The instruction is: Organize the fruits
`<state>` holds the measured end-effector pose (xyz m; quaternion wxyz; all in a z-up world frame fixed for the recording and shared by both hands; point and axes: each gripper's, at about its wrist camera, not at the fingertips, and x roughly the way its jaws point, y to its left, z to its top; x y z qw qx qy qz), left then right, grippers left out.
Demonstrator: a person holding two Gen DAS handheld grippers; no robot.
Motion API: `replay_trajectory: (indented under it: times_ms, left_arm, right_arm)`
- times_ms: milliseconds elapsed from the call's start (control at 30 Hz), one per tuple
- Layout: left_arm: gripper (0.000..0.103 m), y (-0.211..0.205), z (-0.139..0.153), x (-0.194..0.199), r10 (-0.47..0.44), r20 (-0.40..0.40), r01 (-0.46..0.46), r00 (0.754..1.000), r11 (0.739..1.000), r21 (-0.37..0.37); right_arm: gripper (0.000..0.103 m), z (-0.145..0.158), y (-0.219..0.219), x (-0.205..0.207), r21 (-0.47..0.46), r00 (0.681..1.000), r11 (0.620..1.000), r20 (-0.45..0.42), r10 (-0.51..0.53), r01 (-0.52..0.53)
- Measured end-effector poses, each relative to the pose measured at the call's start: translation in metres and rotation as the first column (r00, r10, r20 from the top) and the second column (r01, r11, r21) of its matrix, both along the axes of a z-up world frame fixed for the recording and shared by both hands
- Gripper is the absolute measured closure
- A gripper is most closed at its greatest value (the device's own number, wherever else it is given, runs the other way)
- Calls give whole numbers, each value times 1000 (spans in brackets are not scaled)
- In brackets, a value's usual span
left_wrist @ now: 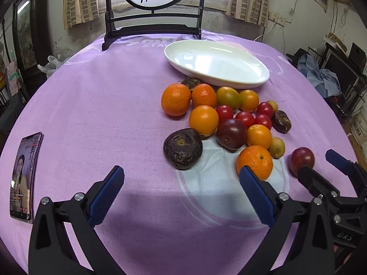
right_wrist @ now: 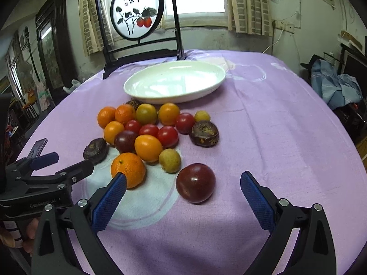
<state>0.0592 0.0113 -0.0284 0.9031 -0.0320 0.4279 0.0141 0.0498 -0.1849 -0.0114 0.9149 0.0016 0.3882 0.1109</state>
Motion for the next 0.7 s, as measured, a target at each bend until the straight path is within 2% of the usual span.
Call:
replay_trajectory:
  times_ms: [200, 700]
  left_arm:
    - [4, 2, -6, 5, -3, -25, 3, 1000, 1000, -17]
    - [4, 5, -1, 3, 14, -4, -14, 1000, 1000, -19]
  right_arm:
    - [3, -3, -4, 2, 18, 1000, 1000, -18, -17, 18]
    - [3, -5, -6, 3, 30, 999, 999, -38, -25, 26]
